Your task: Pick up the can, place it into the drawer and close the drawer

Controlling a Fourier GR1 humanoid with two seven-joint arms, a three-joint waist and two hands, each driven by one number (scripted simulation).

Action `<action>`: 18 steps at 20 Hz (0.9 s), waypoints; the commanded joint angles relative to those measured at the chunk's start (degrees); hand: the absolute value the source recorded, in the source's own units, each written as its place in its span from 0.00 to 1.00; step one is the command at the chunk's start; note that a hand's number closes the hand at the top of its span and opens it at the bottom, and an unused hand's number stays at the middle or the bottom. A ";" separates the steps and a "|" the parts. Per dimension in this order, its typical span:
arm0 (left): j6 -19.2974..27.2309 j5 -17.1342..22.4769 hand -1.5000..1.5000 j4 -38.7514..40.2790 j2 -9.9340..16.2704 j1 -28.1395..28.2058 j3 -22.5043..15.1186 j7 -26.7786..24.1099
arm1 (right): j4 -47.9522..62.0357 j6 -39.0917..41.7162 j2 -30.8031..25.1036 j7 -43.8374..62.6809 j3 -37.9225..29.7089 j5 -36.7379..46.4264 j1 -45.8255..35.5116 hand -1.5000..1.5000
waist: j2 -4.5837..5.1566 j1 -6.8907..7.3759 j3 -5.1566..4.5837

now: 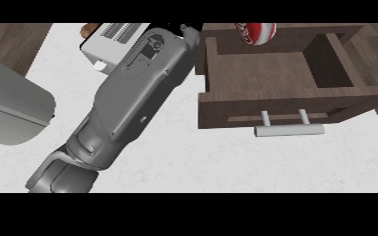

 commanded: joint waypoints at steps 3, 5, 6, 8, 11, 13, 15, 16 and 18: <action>-0.67 6.37 1.00 7.40 -0.01 -3.19 -3.92 -5.77 | 4.04 0.57 -1.39 -1.47 0.03 2.64 -3.35 0.00 | 0.27 -0.47 0.02; 3.01 9.37 1.00 9.06 -0.01 -6.54 -5.82 -4.78 | 2.93 1.42 -1.57 -1.51 -0.08 2.32 -2.06 0.00 | 0.34 -1.48 0.06; 4.52 10.31 1.00 9.35 -0.01 -8.60 -7.34 -2.39 | -0.14 0.44 0.28 -0.20 1.18 1.12 -1.26 0.00 | 0.23 -1.60 0.05; 4.03 11.92 1.00 10.59 -0.01 -7.79 -7.97 -5.37 | -0.91 1.06 1.52 -1.93 1.67 2.92 0.91 0.00 | 0.23 -1.61 0.05; 2.83 12.85 1.00 12.81 -0.01 -7.72 -9.64 -5.31 | -4.19 -1.15 0.74 1.36 0.97 0.16 0.65 0.00 | 0.11 -1.16 0.01; 4.60 15.73 1.00 13.73 -0.01 -9.27 -11.19 -5.58 | -2.98 -2.92 0.26 2.11 2.04 1.05 -2.41 0.00 | 0.30 -1.48 0.04; 4.90 18.18 1.00 13.84 -0.01 -8.42 -13.79 -6.78 | -3.26 -3.55 0.45 3.37 3.57 1.53 -3.35 0.00 | 0.57 -2.53 0.06; 6.55 18.91 1.00 14.55 -0.01 -8.94 -14.21 -7.12 | -3.03 -0.78 1.51 1.25 4.16 1.71 -0.95 0.00 | 0.59 -3.27 0.10; 4.64 19.15 1.00 17.46 -0.01 -9.93 -14.13 -7.02 | -1.25 -1.49 0.36 1.26 2.97 2.33 -2.89 0.00 | 0.58 -2.38 0.08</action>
